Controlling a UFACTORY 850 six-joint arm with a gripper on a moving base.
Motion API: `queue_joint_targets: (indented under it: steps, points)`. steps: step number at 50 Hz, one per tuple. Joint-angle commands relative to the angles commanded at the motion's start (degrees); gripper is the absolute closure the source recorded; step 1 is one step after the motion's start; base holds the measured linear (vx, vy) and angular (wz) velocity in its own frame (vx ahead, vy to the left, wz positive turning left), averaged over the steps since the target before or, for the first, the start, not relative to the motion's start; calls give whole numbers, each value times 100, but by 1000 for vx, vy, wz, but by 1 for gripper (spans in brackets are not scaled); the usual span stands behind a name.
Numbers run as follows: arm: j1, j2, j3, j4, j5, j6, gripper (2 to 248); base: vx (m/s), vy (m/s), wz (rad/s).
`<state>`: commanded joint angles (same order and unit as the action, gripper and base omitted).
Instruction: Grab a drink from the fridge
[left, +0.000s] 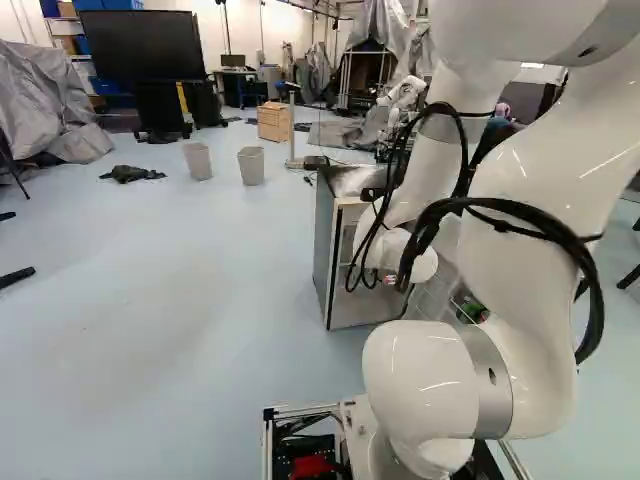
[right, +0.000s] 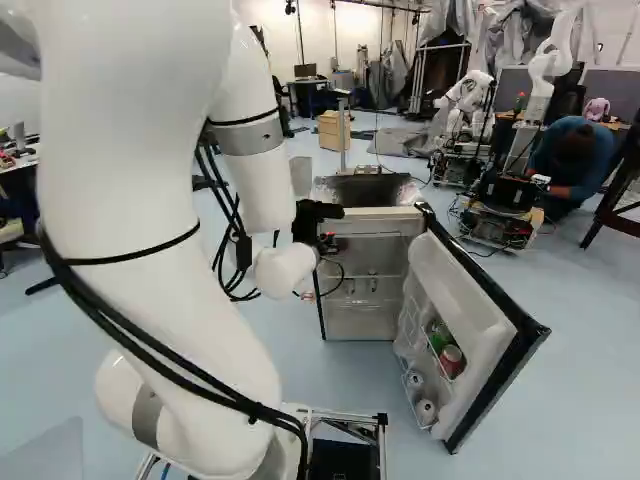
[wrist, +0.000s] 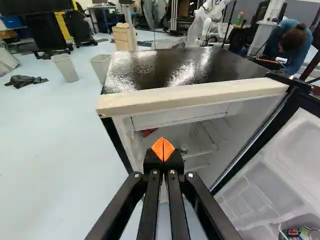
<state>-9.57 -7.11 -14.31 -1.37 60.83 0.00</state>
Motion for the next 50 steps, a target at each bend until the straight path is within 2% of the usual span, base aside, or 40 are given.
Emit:
queue_joint_targets:
  steps: [20, 50]
  points:
    - [404, 976, 393, 58, -457, 0, 224, 0, 0, 0]
    - [799, 1928, 777, 115, -903, 0, 224, 0, 0, 0]
